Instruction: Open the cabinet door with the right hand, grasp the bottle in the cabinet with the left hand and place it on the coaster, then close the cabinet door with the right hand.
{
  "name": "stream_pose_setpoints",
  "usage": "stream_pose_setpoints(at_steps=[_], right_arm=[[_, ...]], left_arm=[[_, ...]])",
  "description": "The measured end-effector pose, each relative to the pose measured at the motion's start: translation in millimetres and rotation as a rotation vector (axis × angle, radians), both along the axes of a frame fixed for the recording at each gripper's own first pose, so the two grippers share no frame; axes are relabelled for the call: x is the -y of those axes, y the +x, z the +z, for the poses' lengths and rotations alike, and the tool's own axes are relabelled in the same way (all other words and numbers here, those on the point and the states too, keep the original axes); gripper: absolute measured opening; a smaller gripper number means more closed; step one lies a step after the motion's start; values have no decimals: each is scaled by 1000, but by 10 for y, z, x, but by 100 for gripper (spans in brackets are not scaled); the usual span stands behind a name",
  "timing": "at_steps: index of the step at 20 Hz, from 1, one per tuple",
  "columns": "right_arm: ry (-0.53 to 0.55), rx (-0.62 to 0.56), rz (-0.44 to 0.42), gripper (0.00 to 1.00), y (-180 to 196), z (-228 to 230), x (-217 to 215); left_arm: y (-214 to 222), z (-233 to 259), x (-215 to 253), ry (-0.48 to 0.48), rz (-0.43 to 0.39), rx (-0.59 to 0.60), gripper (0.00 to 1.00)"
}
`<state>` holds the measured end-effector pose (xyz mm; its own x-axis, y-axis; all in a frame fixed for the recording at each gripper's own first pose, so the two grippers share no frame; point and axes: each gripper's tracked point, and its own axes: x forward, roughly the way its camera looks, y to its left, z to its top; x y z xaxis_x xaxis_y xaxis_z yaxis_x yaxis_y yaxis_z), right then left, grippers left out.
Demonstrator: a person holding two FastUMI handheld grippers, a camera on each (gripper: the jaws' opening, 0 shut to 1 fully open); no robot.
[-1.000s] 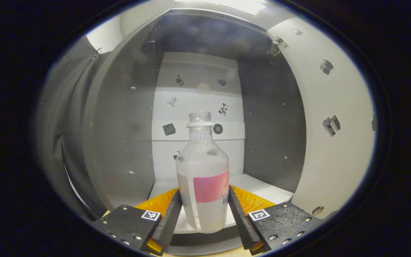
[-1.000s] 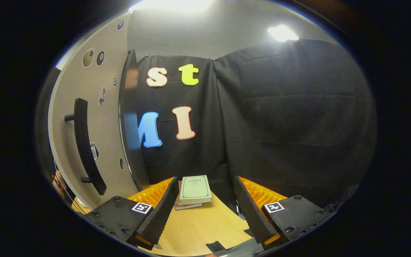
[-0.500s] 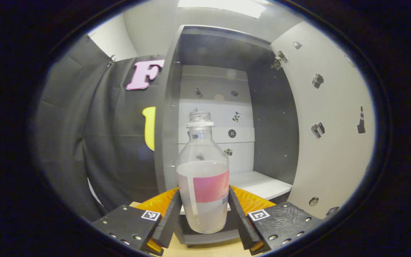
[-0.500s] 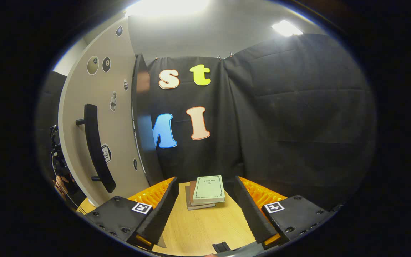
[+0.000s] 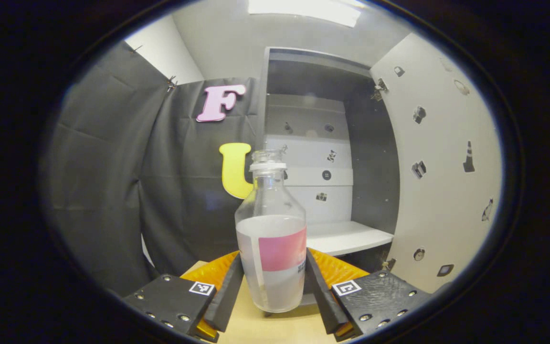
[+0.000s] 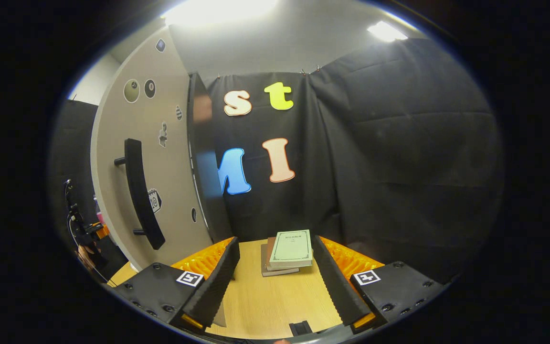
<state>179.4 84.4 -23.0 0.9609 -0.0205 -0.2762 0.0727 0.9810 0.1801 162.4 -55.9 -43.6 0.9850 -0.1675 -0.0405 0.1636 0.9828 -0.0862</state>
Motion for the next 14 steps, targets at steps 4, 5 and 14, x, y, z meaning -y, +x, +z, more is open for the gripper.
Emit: stream_pose_setpoints(at_steps=[4, 5, 14], right_arm=[[-1, 0, 41, 98, 3, -52, -42], [5, 1, 51, 98, 6, -66, -62], [20, -36, 83, 98, -25, -329, -99]], left_arm=[[-319, -233, -174, 0, 40, -17, 74], [-396, -284, -221, 1, 50, -21, 74], [-844, -986, -412, -24, 85, -55, 74]])
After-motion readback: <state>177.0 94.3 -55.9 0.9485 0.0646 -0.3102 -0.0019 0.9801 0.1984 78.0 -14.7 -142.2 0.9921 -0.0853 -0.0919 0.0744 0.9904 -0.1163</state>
